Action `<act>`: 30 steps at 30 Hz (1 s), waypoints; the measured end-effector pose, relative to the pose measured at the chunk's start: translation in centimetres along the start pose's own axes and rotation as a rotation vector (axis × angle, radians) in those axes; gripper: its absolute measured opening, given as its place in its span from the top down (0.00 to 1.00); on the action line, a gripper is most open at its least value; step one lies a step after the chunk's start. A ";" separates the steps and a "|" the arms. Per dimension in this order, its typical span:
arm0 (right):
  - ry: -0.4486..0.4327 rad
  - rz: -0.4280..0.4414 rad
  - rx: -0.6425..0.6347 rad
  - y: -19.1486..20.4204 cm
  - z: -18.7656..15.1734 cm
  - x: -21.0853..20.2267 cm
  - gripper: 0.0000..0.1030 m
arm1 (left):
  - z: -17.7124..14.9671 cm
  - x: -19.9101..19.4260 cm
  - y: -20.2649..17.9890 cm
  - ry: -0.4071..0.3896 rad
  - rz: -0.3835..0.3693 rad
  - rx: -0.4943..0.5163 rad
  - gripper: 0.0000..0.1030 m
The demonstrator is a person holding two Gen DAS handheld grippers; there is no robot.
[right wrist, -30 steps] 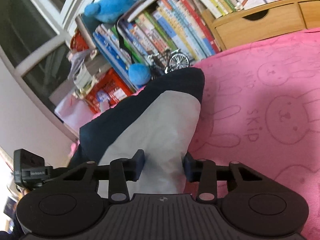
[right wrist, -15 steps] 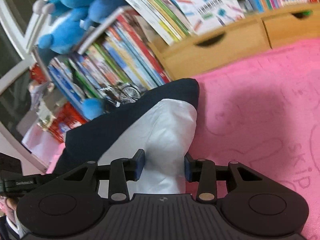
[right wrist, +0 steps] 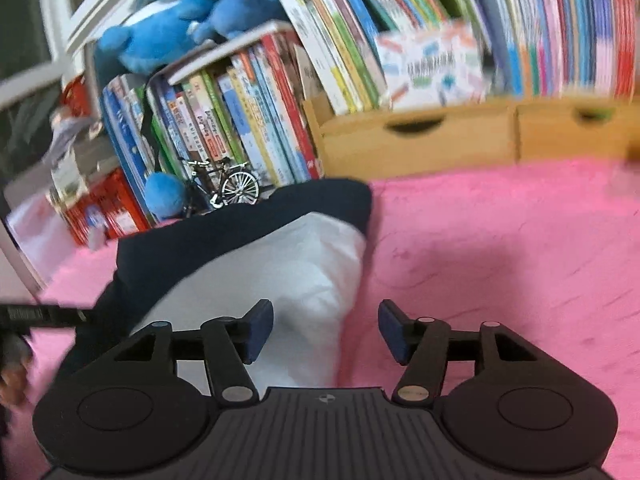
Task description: Fold clothes
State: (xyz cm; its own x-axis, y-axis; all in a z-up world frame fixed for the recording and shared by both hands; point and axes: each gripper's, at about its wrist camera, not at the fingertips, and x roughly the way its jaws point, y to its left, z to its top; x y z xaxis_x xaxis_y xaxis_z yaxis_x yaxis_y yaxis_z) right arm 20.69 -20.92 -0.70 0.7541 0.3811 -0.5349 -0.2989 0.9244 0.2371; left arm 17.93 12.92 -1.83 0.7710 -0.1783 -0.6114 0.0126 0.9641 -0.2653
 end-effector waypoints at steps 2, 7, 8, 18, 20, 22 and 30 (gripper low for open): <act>-0.023 -0.043 -0.082 1.0 -0.7 -1.8 0.39 | -0.3 -2.1 -1.5 -0.108 0.122 0.068 0.39; -0.083 -0.110 -0.241 4.9 -2.9 -5.4 0.37 | 0.7 -2.0 -6.7 -0.212 0.170 0.258 0.35; -0.092 -0.115 -0.265 5.7 -3.4 -5.9 0.37 | 0.9 -1.0 -7.7 -0.192 0.170 0.292 0.35; -0.084 -0.102 -0.424 10.2 -8.0 -9.6 0.29 | 1.0 6.7 -7.5 -0.108 0.434 0.441 0.34; -0.081 -0.116 -0.434 10.1 -8.7 -10.1 0.28 | 1.0 5.5 -6.9 -0.114 0.465 0.447 0.35; -0.076 -0.126 -0.430 10.1 -9.1 -10.6 0.28 | 0.8 2.9 -6.5 -0.146 0.493 0.460 0.37; -0.081 -0.136 -0.435 11.2 -10.6 -11.4 0.27 | -4.7 -7.5 -7.3 -0.188 0.193 0.443 0.31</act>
State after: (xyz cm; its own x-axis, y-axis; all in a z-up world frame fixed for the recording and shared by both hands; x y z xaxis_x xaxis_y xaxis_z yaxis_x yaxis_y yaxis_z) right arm 2.58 -14.70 -0.50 0.8414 0.2689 -0.4688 -0.3988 0.8944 -0.2026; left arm 9.05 6.35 1.23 0.8864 0.0104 -0.4628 0.0958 0.9739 0.2055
